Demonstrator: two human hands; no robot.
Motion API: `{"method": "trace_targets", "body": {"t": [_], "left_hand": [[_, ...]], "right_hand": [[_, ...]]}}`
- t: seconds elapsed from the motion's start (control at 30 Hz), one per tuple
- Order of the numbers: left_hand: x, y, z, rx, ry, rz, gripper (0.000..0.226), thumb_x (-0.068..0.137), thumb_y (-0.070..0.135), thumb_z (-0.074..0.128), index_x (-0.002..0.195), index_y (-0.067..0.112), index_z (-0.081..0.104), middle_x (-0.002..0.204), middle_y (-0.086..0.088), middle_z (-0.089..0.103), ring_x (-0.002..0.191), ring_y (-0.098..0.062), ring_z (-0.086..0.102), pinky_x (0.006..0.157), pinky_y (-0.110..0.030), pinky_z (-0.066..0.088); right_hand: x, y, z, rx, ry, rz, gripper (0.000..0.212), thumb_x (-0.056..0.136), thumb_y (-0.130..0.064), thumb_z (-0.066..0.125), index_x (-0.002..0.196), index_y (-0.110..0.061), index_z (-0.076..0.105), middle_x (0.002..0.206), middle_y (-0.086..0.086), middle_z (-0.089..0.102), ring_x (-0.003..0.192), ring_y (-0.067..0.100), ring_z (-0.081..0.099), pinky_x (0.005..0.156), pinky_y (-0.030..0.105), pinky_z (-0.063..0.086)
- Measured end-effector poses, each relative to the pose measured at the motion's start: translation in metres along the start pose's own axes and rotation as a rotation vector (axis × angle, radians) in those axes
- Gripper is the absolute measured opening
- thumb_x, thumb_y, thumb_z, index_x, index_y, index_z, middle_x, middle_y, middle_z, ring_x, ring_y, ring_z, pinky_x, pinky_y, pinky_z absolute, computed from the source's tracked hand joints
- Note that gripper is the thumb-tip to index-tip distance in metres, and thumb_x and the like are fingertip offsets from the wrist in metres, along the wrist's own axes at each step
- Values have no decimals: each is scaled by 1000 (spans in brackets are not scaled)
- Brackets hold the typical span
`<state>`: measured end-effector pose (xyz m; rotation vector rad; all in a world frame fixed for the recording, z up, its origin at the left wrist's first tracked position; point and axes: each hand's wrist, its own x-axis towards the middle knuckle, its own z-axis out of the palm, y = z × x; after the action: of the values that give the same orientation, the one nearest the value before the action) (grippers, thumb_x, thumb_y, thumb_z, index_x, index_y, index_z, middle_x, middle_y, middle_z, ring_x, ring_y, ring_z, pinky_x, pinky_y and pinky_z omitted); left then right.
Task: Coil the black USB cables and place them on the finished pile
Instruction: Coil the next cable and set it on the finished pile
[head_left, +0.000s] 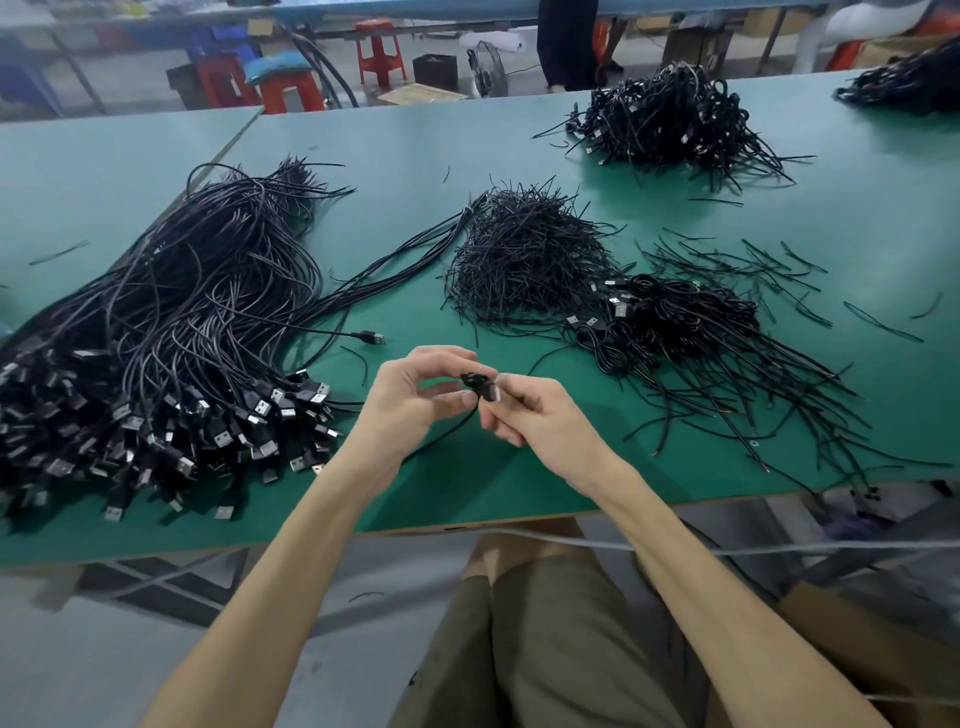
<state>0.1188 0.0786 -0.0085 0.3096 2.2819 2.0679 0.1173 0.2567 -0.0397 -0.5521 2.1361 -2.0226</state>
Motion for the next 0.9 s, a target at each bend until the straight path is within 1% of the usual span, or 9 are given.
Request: {"method": "trace_targets", "body": {"t": [0.07,0.13,0.23,0.37,0.53,0.63,0.73,0.8,0.9], "left_hand": [[1,0,1,0,28,35,41,79,-25,65,83,13,80,110,-6,59,98,-19,63,86,-25,53],[3,0,1,7,18,75,47,78,-26,65,73,18,80,99,-4,56,91,-18,59,79,-25,53],[4,-4,2,52,-22,77,56,81,-25,63,63,26,78,92,-2,57,87,-13,57,82,-26,49],[2,-6,1,70,-27,61,57,85,-22,61,59,26,78,96,-2,62,89,-18,61,91,-39,49],[-2,0,-1,115,-56,108,56,87,-21,51,65,23,79,107,1,72,105,-16,68,99,-31,51],[-5,4,-2,70,-75,66,34,87,-4,52,78,15,79,117,0,72,114,-19,67,100,-35,52],[-4,7,7,94,-83,66,9,91,3,67,86,10,68,114,-3,74,95,-20,70,82,-35,56],[-1,6,12,141,-50,107,16,91,-3,71,93,9,60,106,-5,74,81,-19,67,72,-30,55],[0,6,12,124,33,109,24,93,-7,66,100,13,54,100,-10,71,77,-20,68,63,-25,55]], "right_hand": [[1,-1,0,13,-14,0,36,107,-14,47,78,4,58,59,7,42,51,10,35,53,19,31],[1,-2,-1,25,-13,7,34,107,-13,48,76,-3,59,63,13,45,51,11,36,52,16,31],[0,-1,-2,84,6,33,32,106,-8,47,76,-6,58,68,5,56,51,7,39,51,14,33],[1,0,-3,99,-9,36,30,107,-7,46,81,1,58,68,-3,57,52,7,39,52,15,32],[1,1,-3,135,-1,57,29,107,-7,44,91,10,62,69,-4,58,51,5,39,52,14,33],[1,0,-2,119,59,50,31,107,-15,48,82,-6,65,62,-5,53,50,7,38,51,14,32],[0,0,-3,72,122,40,35,107,-24,51,79,-11,67,56,0,49,49,12,39,49,18,32],[0,0,-2,61,137,39,34,106,-25,52,78,-15,68,55,3,52,48,12,42,48,18,33],[-1,-2,2,-3,194,26,37,105,-31,54,75,-15,68,54,4,57,47,11,45,50,18,36]]}}
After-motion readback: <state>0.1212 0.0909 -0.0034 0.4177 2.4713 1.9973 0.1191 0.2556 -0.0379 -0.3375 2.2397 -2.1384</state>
